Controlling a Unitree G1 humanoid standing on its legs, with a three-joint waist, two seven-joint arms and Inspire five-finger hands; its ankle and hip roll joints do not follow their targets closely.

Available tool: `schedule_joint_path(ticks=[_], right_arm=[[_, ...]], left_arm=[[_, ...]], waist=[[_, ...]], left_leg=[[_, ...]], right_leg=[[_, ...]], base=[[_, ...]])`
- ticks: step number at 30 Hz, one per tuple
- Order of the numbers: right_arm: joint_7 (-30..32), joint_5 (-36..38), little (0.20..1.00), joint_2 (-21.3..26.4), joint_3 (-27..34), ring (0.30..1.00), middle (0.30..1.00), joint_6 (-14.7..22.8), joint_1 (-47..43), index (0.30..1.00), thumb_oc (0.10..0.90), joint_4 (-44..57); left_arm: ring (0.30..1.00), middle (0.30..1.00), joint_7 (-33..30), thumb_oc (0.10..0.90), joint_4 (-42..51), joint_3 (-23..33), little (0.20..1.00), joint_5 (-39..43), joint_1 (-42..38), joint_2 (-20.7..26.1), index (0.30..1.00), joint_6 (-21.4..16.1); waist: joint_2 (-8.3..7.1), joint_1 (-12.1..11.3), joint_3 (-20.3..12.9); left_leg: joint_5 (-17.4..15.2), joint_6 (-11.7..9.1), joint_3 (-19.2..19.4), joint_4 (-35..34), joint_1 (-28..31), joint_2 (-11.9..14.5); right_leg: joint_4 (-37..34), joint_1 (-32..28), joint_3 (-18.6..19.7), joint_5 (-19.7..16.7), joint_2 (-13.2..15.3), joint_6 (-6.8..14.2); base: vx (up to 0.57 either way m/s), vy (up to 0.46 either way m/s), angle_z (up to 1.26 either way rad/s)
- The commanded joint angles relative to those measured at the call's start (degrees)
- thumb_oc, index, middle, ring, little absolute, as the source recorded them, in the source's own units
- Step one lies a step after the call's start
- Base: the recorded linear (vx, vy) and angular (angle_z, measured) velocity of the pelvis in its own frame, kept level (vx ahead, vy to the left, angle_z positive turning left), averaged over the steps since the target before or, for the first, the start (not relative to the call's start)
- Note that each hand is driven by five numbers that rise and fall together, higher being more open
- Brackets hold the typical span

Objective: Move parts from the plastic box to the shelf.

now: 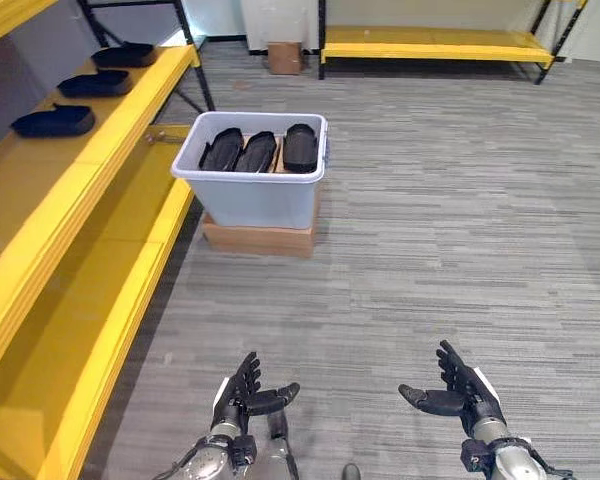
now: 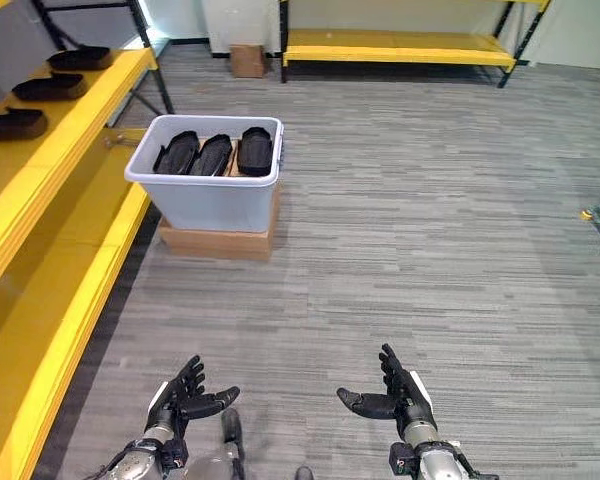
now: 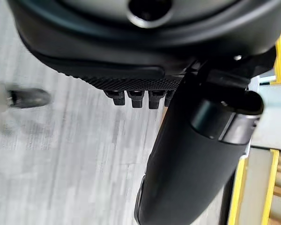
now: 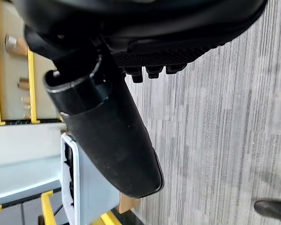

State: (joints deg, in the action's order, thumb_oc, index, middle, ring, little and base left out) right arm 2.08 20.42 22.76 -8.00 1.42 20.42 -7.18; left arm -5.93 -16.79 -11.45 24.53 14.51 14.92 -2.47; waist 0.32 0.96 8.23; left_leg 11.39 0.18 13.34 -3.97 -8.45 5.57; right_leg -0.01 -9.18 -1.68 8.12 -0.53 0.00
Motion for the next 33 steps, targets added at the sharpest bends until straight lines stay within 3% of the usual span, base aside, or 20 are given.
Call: schedule_joint_path(ticks=[1, 2, 4, 7, 8, 9, 11, 12, 13, 15, 16, 19, 23, 24, 25, 26, 27, 31, 32, 33], right_arm=[[-0.45, -0.76, 1.000, -0.75, 1.10, 1.000, 1.000, 4.42, -3.42, 1.000, 0.900, 6.30], [-0.28, -0.76, 1.000, -0.92, 0.85, 1.000, 1.000, 4.42, -3.74, 1.000, 0.900, 6.32], [-0.67, -0.89, 1.000, -1.07, 0.40, 1.000, 1.000, 4.32, -4.18, 1.000, 0.900, 6.61], [-0.92, -1.49, 1.000, -1.24, 0.63, 1.000, 1.000, 4.07, -3.99, 1.000, 0.900, 6.16], [-0.94, -0.62, 1.000, -1.31, 0.71, 1.000, 1.000, 4.04, -3.77, 1.000, 0.900, 5.89], [-1.09, 0.42, 1.000, -1.48, 0.82, 1.000, 1.000, 3.88, -3.29, 1.000, 0.900, 5.89], [-1.60, 1.70, 1.000, -1.55, 1.70, 1.000, 1.000, 4.10, -1.53, 1.000, 0.900, 6.34], [-1.60, 1.70, 1.000, -1.54, 1.71, 1.000, 1.000, 4.10, -1.52, 1.000, 0.900, 6.35], [-1.52, 1.50, 1.000, -1.46, 2.11, 1.000, 1.000, 4.17, -1.22, 1.000, 0.900, 6.26], [-1.72, 1.13, 1.000, -1.03, 2.22, 1.000, 1.000, 4.03, -0.90, 1.000, 0.900, 6.76], [-1.75, 0.20, 1.000, -0.51, 2.75, 1.000, 1.000, 3.79, -0.87, 1.000, 0.900, 7.10], [-1.77, 0.23, 1.000, -0.12, 3.81, 1.000, 1.000, 3.89, -0.68, 1.000, 0.900, 7.08], [-0.86, 2.58, 1.000, -0.52, 4.37, 1.000, 1.000, 4.38, -0.61, 1.000, 0.900, 6.15], [-0.97, 3.08, 1.000, -0.30, 4.39, 1.000, 1.000, 4.62, -0.76, 1.000, 0.900, 6.37], [-0.84, 3.91, 1.000, 0.18, 4.57, 1.000, 1.000, 5.22, -1.08, 1.000, 0.900, 6.30], [-0.84, 3.91, 1.000, 0.14, 4.55, 1.000, 1.000, 5.22, -1.09, 1.000, 0.900, 6.30], [-0.59, 4.55, 1.000, 0.52, 4.77, 1.000, 1.000, 5.41, -1.11, 1.000, 0.900, 6.29], [0.59, 4.44, 1.000, 1.07, 4.91, 1.000, 1.000, 5.24, -1.43, 1.000, 0.900, 6.21], [1.14, 4.42, 1.000, 0.97, 4.89, 1.000, 1.000, 5.30, -1.31, 1.000, 0.900, 6.26], [1.19, 4.37, 1.000, 0.69, 5.08, 1.000, 1.000, 5.39, -1.16, 1.000, 0.900, 6.16]], left_arm=[[1.000, 1.000, -1.36, 0.900, 7.16, 1.86, 1.000, 1.34, -3.57, 3.74, 1.000, -4.68], [1.000, 1.000, -1.94, 0.900, 7.44, 1.80, 1.000, 1.58, -3.75, 3.87, 1.000, -4.57], [1.000, 1.000, -2.38, 0.900, 8.04, 2.03, 1.000, 1.57, -3.75, 4.42, 1.000, -4.53], [1.000, 1.000, -1.94, 0.900, 8.02, 2.18, 1.000, 0.40, -3.65, 5.00, 1.000, -4.23], [1.000, 1.000, -1.44, 0.900, 7.15, 1.48, 1.000, -0.07, -4.15, 5.22, 1.000, -4.16], [1.000, 1.000, -1.14, 0.900, 7.01, 1.59, 1.000, -0.11, -4.23, 5.27, 1.000, -4.18], [1.000, 1.000, 0.25, 0.900, 6.80, 1.94, 1.000, -0.59, -3.55, 5.17, 1.000, -4.58], [1.000, 1.000, 0.26, 0.900, 6.80, 1.94, 1.000, -0.59, -3.55, 5.17, 1.000, -4.58], [1.000, 1.000, 0.30, 0.900, 6.49, 2.09, 1.000, -1.03, -3.85, 4.85, 1.000, -4.61], [1.000, 1.000, 0.66, 0.900, 6.65, 2.06, 1.000, -1.42, -3.67, 4.91, 1.000, -4.43], [1.000, 1.000, 1.07, 0.900, 6.84, 2.01, 1.000, -1.78, -3.46, 4.77, 1.000, -4.54], [1.000, 1.000, 2.05, 0.900, 6.10, 0.87, 1.000, -2.37, -4.30, 4.38, 1.000, -4.45], [1.000, 1.000, 1.43, 0.900, 4.79, -0.93, 1.000, -1.77, -6.33, 2.82, 1.000, -4.66], [1.000, 1.000, 0.90, 0.900, 4.62, -1.04, 1.000, -0.75, -6.79, 2.17, 1.000, -4.77], [1.000, 1.000, 0.82, 0.900, 4.96, -0.97, 1.000, -0.13, -7.01, 2.20, 1.000, -4.87], [1.000, 1.000, 0.82, 0.900, 4.96, -0.96, 1.000, -0.13, -7.02, 2.23, 1.000, -4.86], [1.000, 1.000, 0.73, 0.900, 5.61, -0.80, 1.000, 0.59, -7.38, 2.64, 1.000, -4.85], [1.000, 1.000, 0.18, 0.900, 5.35, -1.37, 1.000, 0.60, -7.88, 2.47, 1.000, -4.71], [1.000, 1.000, 0.22, 0.900, 5.01, -1.26, 1.000, 0.73, -7.78, 2.31, 1.000, -4.55], [1.000, 1.000, 0.58, 0.900, 4.79, -1.55, 1.000, 0.86, -7.31, 2.27, 1.000, -4.36]], waist=[[-3.41, -2.34, -2.22], [-3.21, -1.87, -1.53], [-1.72, -0.65, 0.52], [-0.30, 0.34, 1.69], [0.82, 2.25, 2.77], [1.02, 3.07, 3.21], [0.74, 4.09, 2.69], [0.83, 4.09, 2.62], [0.62, 4.62, 2.37], [-0.02, 4.65, 2.49], [0.26, 5.04, 2.52], [0.29, 6.25, 1.13], [1.12, 8.30, -0.55], [1.57, 8.32, -0.77], [0.98, 7.96, -0.59], [0.82, 8.06, -0.79], [-0.66, 6.92, 0.56], [-2.29, 5.26, 1.92], [-3.02, 4.75, 2.29], [-3.63, 4.26, 2.12]], left_leg=[[-2.62, -0.37, 0.35, 0.21, 0.31, -3.05], [-3.78, 0.60, 0.25, 0.40, 1.64, -3.97], [-5.59, 2.26, -0.01, -0.15, 5.59, -4.62], [-7.28, 3.04, -0.41, -0.53, 8.56, -5.45], [-7.80, 2.55, -2.20, -1.03, 10.99, -6.05], [-8.13, 2.35, -2.87, -1.03, 12.07, -6.40], [-11.22, 1.78, -3.42, -1.03, 14.80, -8.19], [-11.17, 1.76, -3.42, -1.03, 14.71, -8.09], [-12.96, 1.73, -4.17, -1.03, 16.69, -9.38], [-14.41, 1.15, -4.33, -1.03, 18.81, -10.33], [-16.18, 0.58, -4.52, -1.03, 21.18, -10.69], [-17.83, -0.31, -5.89, -0.73, 25.54, -10.77], [-15.60, -3.52, -7.01, 7.10, 25.82, -7.59], [-11.96, -5.14, -6.75, 11.05, 24.69, -6.78], [-5.34, -8.00, -5.68, 25.37, 19.21, -4.60], [-5.20, -7.96, -5.78, 25.38, 18.91, -4.77], [-0.63, -9.55, -4.20, 39.03, 13.40, -2.49], [-2.98, -8.17, -1.79, 43.46, 7.88, -2.06], [-4.70, -6.70, 2.56, 39.92, 4.93, 3.00], [-6.00, -5.80, 3.42, 35.30, 3.40, 4.36]], right_leg=[[19.12, 2.26, 0.73, -10.96, 7.88, 7.57], [26.56, 5.20, 1.72, -16.76, 7.91, 8.73], [36.30, 11.45, 1.41, -20.54, 7.99, 8.96], [41.55, 15.84, 0.50, -19.08, 7.65, 8.75], [39.98, 22.54, 2.02, -14.19, 1.55, 8.14], [36.64, 23.80, 2.44, -12.57, -0.46, 7.95], [16.26, 23.19, -0.39, -10.17, 1.91, 6.56], [15.80, 23.06, -0.44, -10.49, 1.81, 6.53], [5.73, 24.92, -0.52, -14.31, 2.93, 7.14], [0.25, 25.57, -1.86, -17.16, 4.38, 8.42], [-4.12, 25.27, -7.02, -18.68, 5.28, 9.46], [-4.94, 23.86, -8.50, -20.30, 4.76, 9.39], [-3.69, 20.19, -5.91, -21.12, 2.96, 6.81], [-3.39, 19.01, -6.40, -20.07, 2.17, 5.55], [-2.97, 16.08, -7.32, -17.58, 1.59, 3.51], [-2.94, 16.33, -7.37, -17.63, 1.79, 3.52], [-2.68, 12.80, -6.59, -14.57, 0.90, 0.96], [-2.00, 10.50, -5.78, -12.60, 1.77, -0.02], [-2.10, 8.36, -5.78, -11.59, 2.22, 0.10], [-2.25, 7.51, -5.44, -10.92, 2.66, 0.41]], base=[[0.34, 0.239, -0.16], [0.26, 0.221, 0.01], [0.28, 0.249, 0.19], [0.30, 0.172, 0.34], [0.34, 0.082, 0.15], [0.48, 0.097, 0.28], [0.47, 0.016, 0.62], [0.50, -0.024, 0.54], [0.32, -0.010, 0.23], [0.51, -0.028, 0.23], [0.57, -0.046, 0.13], [0.47, -0.076, 0.21], [0.53, -0.159, 0.89], [0.47, -0.242, 0.45], [0.35, -0.195, 0.19], [0.43, -0.335, 0.07], [0.22, -0.193, -0.10], [0.21, -0.129, -0.21], [0.36, -0.077, 0.09], [0.36, 0.007, 0.15]])
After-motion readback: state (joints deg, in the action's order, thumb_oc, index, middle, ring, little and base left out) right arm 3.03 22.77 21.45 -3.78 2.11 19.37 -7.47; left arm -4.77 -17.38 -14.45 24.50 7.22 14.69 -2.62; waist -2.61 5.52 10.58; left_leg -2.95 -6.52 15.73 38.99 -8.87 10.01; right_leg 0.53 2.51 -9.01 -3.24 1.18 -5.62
